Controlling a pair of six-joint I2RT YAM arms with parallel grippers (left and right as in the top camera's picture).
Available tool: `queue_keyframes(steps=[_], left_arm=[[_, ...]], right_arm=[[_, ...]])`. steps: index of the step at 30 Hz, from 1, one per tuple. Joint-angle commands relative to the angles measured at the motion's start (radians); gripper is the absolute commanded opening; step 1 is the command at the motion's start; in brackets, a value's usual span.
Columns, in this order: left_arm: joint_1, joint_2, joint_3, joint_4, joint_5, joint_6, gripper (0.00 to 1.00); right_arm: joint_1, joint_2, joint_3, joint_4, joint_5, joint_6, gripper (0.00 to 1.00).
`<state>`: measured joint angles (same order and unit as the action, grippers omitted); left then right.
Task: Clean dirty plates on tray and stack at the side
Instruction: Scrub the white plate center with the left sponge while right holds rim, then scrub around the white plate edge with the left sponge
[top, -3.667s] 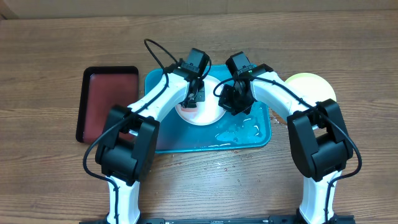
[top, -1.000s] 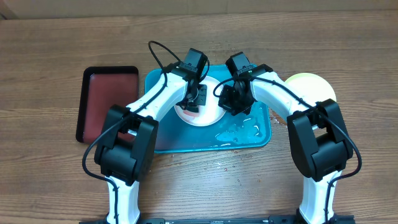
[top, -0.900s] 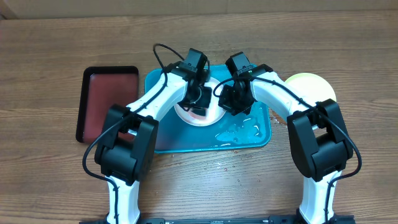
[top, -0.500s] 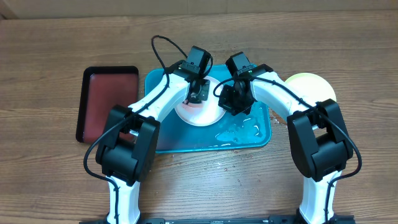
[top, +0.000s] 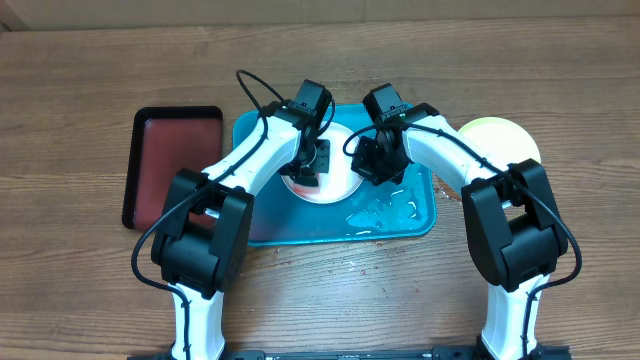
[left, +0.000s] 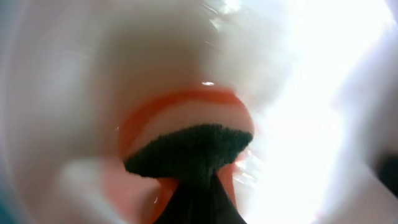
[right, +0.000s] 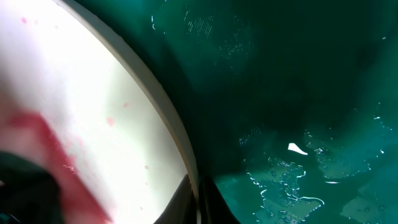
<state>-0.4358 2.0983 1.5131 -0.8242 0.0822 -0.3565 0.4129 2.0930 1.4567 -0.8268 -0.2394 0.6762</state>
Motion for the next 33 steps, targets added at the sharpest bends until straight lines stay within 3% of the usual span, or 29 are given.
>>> queue_keyframes(steps=[1,11,16,19,22,24,25,30,33], left_arm=[[-0.023,0.008,-0.008,0.002,0.22,0.084,0.04],[-0.025,0.008,-0.027,0.293,-0.126,0.089,0.04],[-0.021,0.008,-0.038,0.252,-0.395,-0.022,0.04],[-0.021,0.008,-0.038,0.207,-0.458,-0.093,0.04],[-0.023,0.008,-0.038,0.191,-0.399,-0.093,0.04],[-0.024,0.008,-0.038,0.167,-0.27,-0.092,0.04],[-0.024,0.008,-0.038,0.134,-0.124,-0.077,0.04],[-0.025,0.008,-0.038,0.063,0.257,0.087,0.04],[-0.025,0.008,-0.038,0.044,0.336,0.158,0.04]], right_arm=[[0.002,0.011,-0.024,0.006,0.013,-0.003,0.04],[0.002,0.011,-0.024,0.007,0.006,-0.019,0.04],[0.002,0.011,-0.024,0.007,0.006,-0.022,0.04],[0.002,0.011,-0.024,0.01,0.002,-0.022,0.04],[0.002,0.011,-0.024,0.01,0.001,-0.022,0.04],[0.002,0.011,-0.024,0.01,0.001,-0.022,0.04],[0.002,0.011,-0.024,0.009,0.001,-0.023,0.04],[0.002,0.011,-0.024,0.01,-0.002,-0.026,0.04],[0.002,0.011,-0.024,0.012,-0.024,-0.041,0.04]])
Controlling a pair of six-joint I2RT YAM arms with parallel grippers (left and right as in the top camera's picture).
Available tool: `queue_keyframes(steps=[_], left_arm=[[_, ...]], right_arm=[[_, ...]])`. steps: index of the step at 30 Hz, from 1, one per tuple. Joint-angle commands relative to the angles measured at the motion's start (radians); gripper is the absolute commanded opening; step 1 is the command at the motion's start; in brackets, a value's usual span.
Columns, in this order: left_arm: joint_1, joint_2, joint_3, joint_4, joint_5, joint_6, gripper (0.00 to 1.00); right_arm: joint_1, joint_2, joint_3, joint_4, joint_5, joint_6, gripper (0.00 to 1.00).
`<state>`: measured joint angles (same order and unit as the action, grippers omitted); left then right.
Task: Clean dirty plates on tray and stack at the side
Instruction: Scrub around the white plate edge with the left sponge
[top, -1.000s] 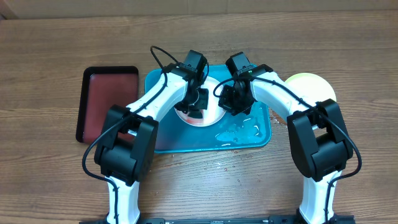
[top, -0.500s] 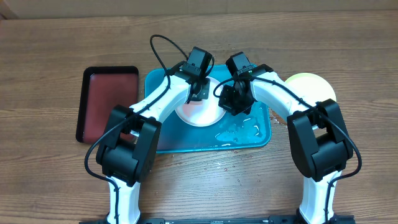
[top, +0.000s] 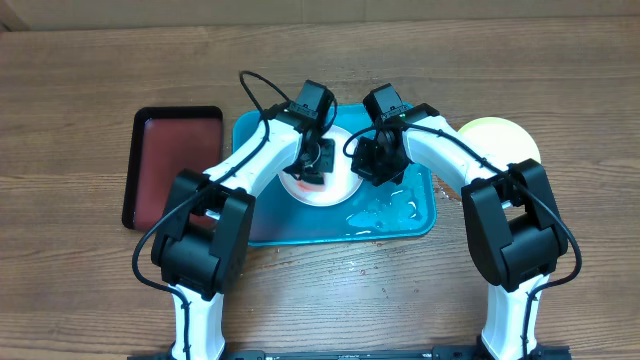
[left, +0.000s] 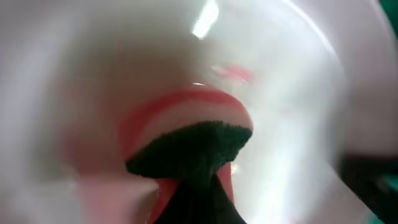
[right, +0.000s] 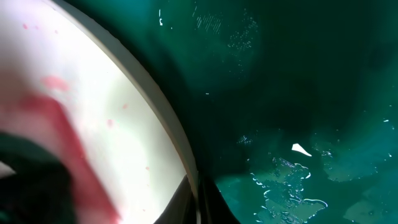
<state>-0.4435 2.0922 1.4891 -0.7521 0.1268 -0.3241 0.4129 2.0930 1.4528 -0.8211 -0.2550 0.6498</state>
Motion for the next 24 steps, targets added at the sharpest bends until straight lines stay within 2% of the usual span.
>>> queue_keyframes(steps=[1,9,13,19,24], left_arm=[[-0.017,0.014,-0.014,-0.031,0.291,0.127,0.04],[-0.015,0.014,-0.014,0.047,0.259,0.128,0.04],[-0.022,0.014,-0.014,0.105,0.221,0.223,0.04],[-0.017,0.014,-0.014,0.137,-0.076,0.231,0.04],[0.004,0.014,-0.014,0.166,-0.304,0.072,0.04]], right_arm=[[0.002,0.011,-0.021,0.01,-0.032,-0.037,0.04],[0.002,0.011,-0.021,0.032,-0.141,-0.109,0.04],[0.002,0.011,-0.021,0.035,-0.14,-0.125,0.04],[0.002,0.011,-0.021,0.028,-0.14,-0.131,0.04],[0.002,0.011,-0.021,0.023,-0.139,-0.131,0.04]])
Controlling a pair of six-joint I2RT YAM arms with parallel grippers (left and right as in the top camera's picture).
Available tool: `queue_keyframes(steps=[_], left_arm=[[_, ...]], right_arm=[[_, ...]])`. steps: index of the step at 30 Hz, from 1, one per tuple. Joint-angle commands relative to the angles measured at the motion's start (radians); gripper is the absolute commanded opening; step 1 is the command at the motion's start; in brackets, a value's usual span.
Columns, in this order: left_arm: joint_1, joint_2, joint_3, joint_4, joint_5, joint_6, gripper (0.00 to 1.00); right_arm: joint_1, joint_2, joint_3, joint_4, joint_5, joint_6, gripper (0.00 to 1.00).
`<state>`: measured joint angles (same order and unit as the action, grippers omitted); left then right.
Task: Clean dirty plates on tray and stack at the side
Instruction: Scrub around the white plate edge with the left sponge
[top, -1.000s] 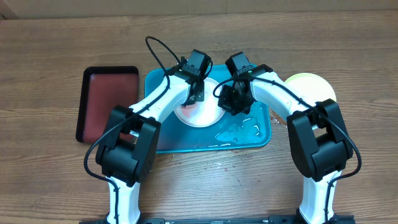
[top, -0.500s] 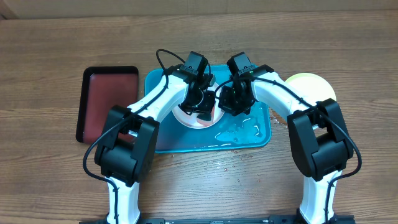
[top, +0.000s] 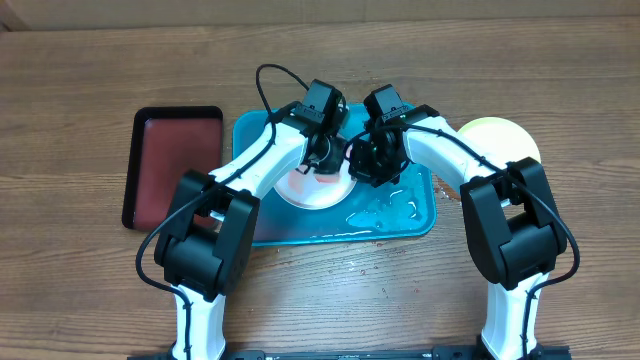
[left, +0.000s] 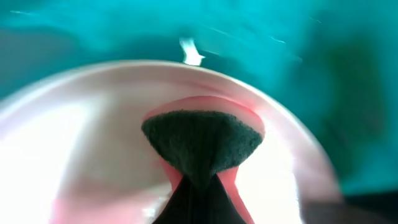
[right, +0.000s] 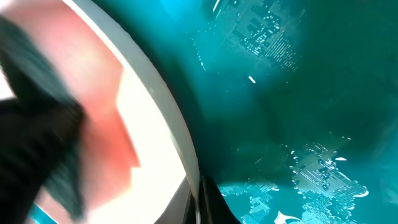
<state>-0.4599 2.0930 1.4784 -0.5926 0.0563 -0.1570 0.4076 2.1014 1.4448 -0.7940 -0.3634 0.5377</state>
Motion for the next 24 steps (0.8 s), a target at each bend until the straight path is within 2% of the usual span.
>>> queue_keyframes(steps=[1,4,6,9,12,13,17,20,24], left_arm=[[0.025,0.013,-0.003,0.005,-0.267,-0.137,0.04],[0.042,0.013,-0.003,-0.015,-0.341,-0.273,0.04],[0.047,0.013,-0.003,-0.034,-0.348,-0.322,0.04],[0.047,0.013,-0.003,-0.072,-0.271,-0.326,0.04],[0.047,0.013,-0.003,-0.14,-0.108,-0.317,0.04],[0.047,0.013,-0.003,-0.193,0.044,-0.278,0.04],[0.043,0.013,-0.003,-0.259,0.313,-0.137,0.04],[0.035,0.013,-0.003,-0.248,0.409,-0.038,0.04],[0.033,0.013,-0.003,-0.149,0.413,0.033,0.04]], right_arm=[[0.008,0.003,-0.013,-0.005,-0.031,-0.019,0.04],[0.008,0.003,-0.019,-0.002,-0.027,-0.019,0.04],[0.008,0.003,-0.019,-0.006,-0.019,-0.019,0.04],[0.008,0.003,-0.019,-0.005,-0.02,-0.019,0.04],[0.008,0.003,-0.019,-0.005,-0.02,-0.019,0.04],[0.008,0.003,-0.019,-0.005,-0.02,-0.019,0.04],[0.008,0.003,-0.019,-0.003,-0.02,-0.019,0.04],[0.008,0.003,-0.019,0.0,-0.02,-0.019,0.04],[0.008,0.003,-0.019,0.0,-0.02,-0.019,0.04]])
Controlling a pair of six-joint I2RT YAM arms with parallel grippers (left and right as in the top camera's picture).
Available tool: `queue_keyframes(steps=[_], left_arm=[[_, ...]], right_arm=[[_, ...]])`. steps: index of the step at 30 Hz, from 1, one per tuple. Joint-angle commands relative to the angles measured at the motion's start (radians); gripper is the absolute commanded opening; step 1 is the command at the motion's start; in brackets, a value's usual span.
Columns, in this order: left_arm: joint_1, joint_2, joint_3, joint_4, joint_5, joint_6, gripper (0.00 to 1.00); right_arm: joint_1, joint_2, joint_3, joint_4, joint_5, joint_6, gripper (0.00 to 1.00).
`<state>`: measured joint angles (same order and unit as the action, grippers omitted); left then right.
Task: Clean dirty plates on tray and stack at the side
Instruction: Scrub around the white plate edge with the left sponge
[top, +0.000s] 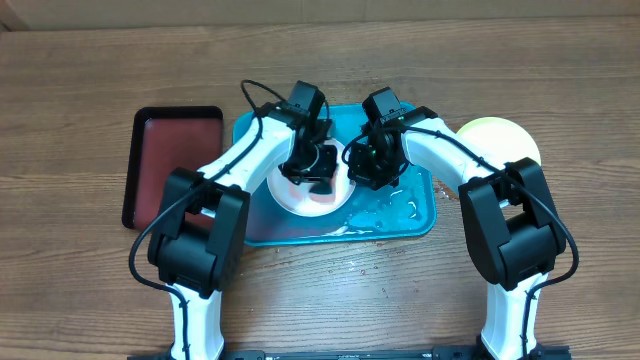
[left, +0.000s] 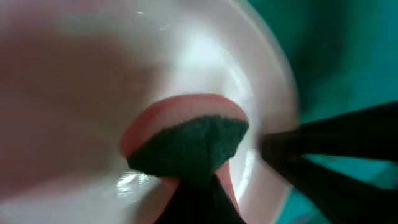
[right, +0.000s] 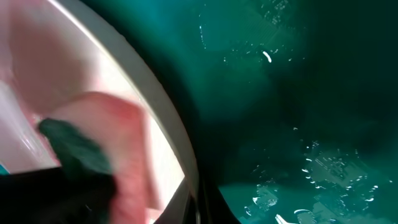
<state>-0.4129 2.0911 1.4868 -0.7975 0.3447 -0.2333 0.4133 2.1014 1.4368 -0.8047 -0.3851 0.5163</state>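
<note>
A white plate lies on the wet teal tray. My left gripper is shut on a sponge with a dark green scouring face and a pink body, pressed onto the plate's inside. My right gripper is shut on the plate's right rim. In the right wrist view the sponge shows at lower left. The right fingers show dark at the right of the left wrist view.
A pale green plate lies on the wooden table right of the tray. A dark red tray lies at the left. Water is pooled on the teal tray's floor near its front right.
My left gripper with the sponge has moved from the plate's far right rim, next to the right gripper, back toward the plate's middle. The right gripper stays on the rim.
The sponge was pressed on the plate's middle, with the right gripper on the right rim and red smears on the plate. It was a little farther back, then at the far right rim, and is now near the middle again. The plate has stayed put.
</note>
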Motion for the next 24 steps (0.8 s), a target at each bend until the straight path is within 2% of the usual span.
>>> queue_keyframes(steps=[1,5,8,9,11,18,24], left_arm=[[-0.014,0.015,-0.012,0.078,0.115,0.117,0.04],[-0.014,0.015,-0.012,0.159,-0.12,0.095,0.04],[-0.012,0.015,-0.012,0.151,-0.441,-0.104,0.04],[-0.011,0.015,-0.012,0.132,-0.526,-0.205,0.04],[-0.01,0.015,-0.012,0.094,-0.606,-0.348,0.04],[-0.015,0.015,-0.012,-0.055,-0.556,-0.648,0.04],[-0.016,0.015,-0.012,-0.204,-0.481,-0.739,0.04]], right_arm=[[0.002,0.003,-0.011,0.01,0.002,0.003,0.04],[0.002,0.003,-0.011,0.011,0.002,0.003,0.04],[0.002,0.003,-0.011,0.011,0.002,0.002,0.04],[0.002,0.003,-0.011,0.01,0.002,0.002,0.04],[0.002,0.003,-0.011,0.011,0.002,0.003,0.04],[0.002,0.003,-0.011,0.01,0.003,0.002,0.04],[0.002,0.003,-0.011,0.011,0.002,0.002,0.04]])
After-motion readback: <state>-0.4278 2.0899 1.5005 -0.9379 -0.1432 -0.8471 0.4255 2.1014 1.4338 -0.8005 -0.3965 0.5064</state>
